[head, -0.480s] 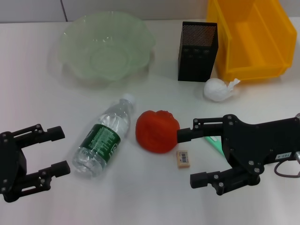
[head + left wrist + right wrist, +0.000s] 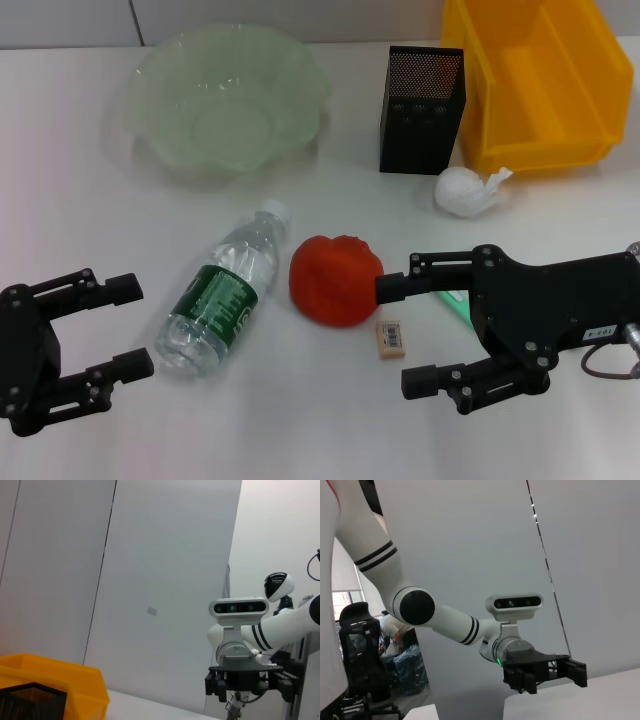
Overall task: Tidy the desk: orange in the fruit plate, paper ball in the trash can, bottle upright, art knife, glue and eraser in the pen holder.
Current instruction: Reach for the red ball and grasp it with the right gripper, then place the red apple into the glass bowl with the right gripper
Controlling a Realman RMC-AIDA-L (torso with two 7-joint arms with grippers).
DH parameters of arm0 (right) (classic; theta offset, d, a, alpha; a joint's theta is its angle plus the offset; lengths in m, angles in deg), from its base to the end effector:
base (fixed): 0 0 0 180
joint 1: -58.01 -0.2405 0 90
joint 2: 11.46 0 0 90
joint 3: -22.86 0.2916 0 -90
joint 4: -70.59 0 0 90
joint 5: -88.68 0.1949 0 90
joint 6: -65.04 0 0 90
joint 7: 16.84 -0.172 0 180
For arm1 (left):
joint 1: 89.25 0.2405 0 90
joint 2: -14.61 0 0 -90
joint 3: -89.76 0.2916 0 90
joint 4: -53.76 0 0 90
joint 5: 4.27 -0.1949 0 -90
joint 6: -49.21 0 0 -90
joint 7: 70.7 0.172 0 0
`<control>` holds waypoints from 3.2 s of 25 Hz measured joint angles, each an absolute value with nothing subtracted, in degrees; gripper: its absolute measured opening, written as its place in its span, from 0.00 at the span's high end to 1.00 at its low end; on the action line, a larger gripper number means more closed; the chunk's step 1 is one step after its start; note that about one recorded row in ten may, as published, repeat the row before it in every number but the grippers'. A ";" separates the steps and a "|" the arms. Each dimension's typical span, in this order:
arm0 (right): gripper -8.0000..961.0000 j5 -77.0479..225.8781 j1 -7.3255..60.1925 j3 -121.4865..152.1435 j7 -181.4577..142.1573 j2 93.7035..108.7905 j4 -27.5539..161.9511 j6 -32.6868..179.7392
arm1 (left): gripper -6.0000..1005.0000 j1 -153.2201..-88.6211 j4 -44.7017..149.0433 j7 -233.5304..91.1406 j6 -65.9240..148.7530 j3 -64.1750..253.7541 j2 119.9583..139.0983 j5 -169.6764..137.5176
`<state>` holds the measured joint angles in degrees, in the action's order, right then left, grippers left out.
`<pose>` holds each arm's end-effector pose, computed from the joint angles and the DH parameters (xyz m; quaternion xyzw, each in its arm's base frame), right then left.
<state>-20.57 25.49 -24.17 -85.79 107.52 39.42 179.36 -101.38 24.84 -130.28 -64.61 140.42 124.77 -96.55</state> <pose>0.2124 0.2724 -0.0480 0.9288 -0.0721 -0.3495 0.1002 -0.3121 0.2127 0.0198 -0.9076 -0.1333 -0.3878 0.0901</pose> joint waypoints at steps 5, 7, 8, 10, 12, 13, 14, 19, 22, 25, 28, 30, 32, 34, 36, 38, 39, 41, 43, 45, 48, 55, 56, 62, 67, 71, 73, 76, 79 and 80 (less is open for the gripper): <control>0.13 -20.57 24.64 -24.17 -89.10 107.54 38.76 178.16 | 0.31 -101.46 24.84 -130.29 -64.69 140.47 124.90 -96.55; 0.13 -20.90 23.51 -24.22 -94.65 107.55 36.21 176.63 | 0.31 -101.47 24.84 -130.29 -64.70 140.47 124.85 -96.56; 0.13 -21.47 22.82 -24.20 -97.89 107.53 34.13 175.85 | 0.31 -101.47 24.84 -130.29 -64.70 140.47 124.76 -96.55; 0.13 -24.09 20.94 -24.30 -106.47 107.53 27.36 174.58 | 0.31 -101.51 24.84 -130.29 -64.70 140.42 124.65 -96.94; 0.13 -26.91 18.94 -25.13 -113.43 107.54 21.23 174.09 | 0.31 -101.64 24.80 -130.29 -64.70 140.21 124.55 -97.77; 0.13 -28.22 17.83 -26.03 -116.74 107.54 17.84 173.83 | 0.31 -101.75 24.77 -130.29 -64.70 140.12 124.53 -98.23; 0.13 -29.71 16.83 -27.45 -119.54 107.54 14.95 173.26 | 0.31 -101.78 24.75 -130.29 -64.70 140.09 124.52 -98.44; 0.13 -40.79 11.10 -37.15 -132.35 107.61 4.81 168.77 | 0.31 -101.91 24.68 -130.29 -64.61 139.96 124.54 -98.85; 0.13 -46.79 7.41 -44.03 -136.75 107.79 3.89 166.40 | 0.31 -101.96 24.67 -130.29 -64.56 139.92 124.57 -98.86; 0.15 -49.92 5.33 -50.25 -139.08 108.03 5.34 163.27 | 0.31 -102.25 24.67 -130.29 -64.25 139.84 124.61 -98.90; 0.17 -50.33 4.66 -55.63 -140.28 108.13 7.39 159.14 | 0.31 -102.34 24.67 -130.29 -64.14 139.67 124.70 -98.93; 0.18 -50.08 4.31 -58.70 -140.85 108.15 9.20 156.44 | 0.31 -102.40 24.67 -130.29 -64.13 139.28 124.74 -98.93; 0.19 -50.01 3.88 -61.79 -142.01 108.20 11.06 153.36 | 0.32 -102.43 24.67 -130.29 -64.14 139.18 124.74 -98.91; 0.21 -49.96 3.44 -64.52 -142.95 108.30 13.19 150.41 | 0.32 -102.46 24.67 -130.29 -64.14 139.17 124.74 -98.85; 0.22 -49.52 3.00 -67.18 -144.03 108.38 15.21 147.15 | 0.32 -102.61 24.66 -130.29 -64.13 139.15 124.75 -98.85; 0.24 -48.65 2.82 -69.84 -144.93 108.42 16.43 144.64 | 0.32 -102.84 24.67 -130.27 -64.11 139.15 124.80 -98.86; 0.24 -48.04 2.83 -71.10 -145.14 108.42 16.73 143.56 | 0.32 -102.87 24.67 -130.25 -64.08 139.15 124.83 -98.88; 0.26 -46.92 2.99 -72.81 -145.24 108.42 16.86 142.56 | 0.32 -102.92 24.67 -130.09 -63.97 139.15 124.88 -98.93; 0.27 -46.35 3.06 -73.33 -145.25 108.42 16.90 142.42 | 0.32 -102.92 24.67 -130.00 -63.89 139.15 124.89 -98.97; 0.28 -46.10 3.10 -73.43 -145.31 108.42 16.96 142.51 | 0.32 -102.93 24.67 -129.87 -63.83 139.15 124.92 -98.98; 0.37 -46.08 3.12 -73.43 -145.56 108.42 17.01 142.58 | 0.32 -102.91 24.67 -129.73 -63.81 139.15 124.98 -98.98; 0.59 -46.09 3.19 -72.94 -145.81 108.26 15.89 144.84 | 0.32 -102.79 24.72 -129.70 -63.81 139.15 125.09 -98.97; 0.62 -46.28 3.26 -72.40 -145.82 108.08 15.01 145.83 | 0.32 -102.76 24.74 -129.69 -63.83 139.15 125.09 -98.97; 0.76 -51.04 2.58 -58.37 -145.58 107.81 5.58 153.77 | 0.32 -102.29 24.79 -129.56 -63.94 139.15 125.09 -98.94; 0.80 -52.11 -0.95 -48.39 -148.05 107.81 2.99 147.06 | 0.32 -102.25 24.95 -129.50 -63.94 139.15 125.22 -98.92; 0.83 -51.63 -4.21 -48.62 -151.07 108.04 10.25 134.30 | 0.32 -102.26 25.00 -129.49 -63.94 139.15 125.57 -98.91; 0.85 -50.26 -6.51 -50.35 -151.34 108.19 16.59 128.11 | 0.32 -102.28 24.94 -129.42 -63.85 139.15 126.15 -99.03; 0.84 -46.69 -8.53 -53.62 -150.75 108.25 24.16 120.57 | 0.32 -102.65 25.00 -129.40 -63.83 139.15 126.36 -99.19; 0.78 -43.72 -8.43 -56.25 -150.08 108.25 26.44 115.79 | 0.32 -102.97 24.97 -129.40 -63.81 139.16 126.66 -99.23; 0.76 -43.11 -8.15 -56.54 -149.96 108.25 26.45 115.08 | 0.32 -102.97 24.97 -129.40 -63.81 139.16 126.66 -99.23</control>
<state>-43.11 -8.15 -56.54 -149.96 108.25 26.45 115.08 -102.97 24.97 -129.40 -63.81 139.16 126.66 -99.23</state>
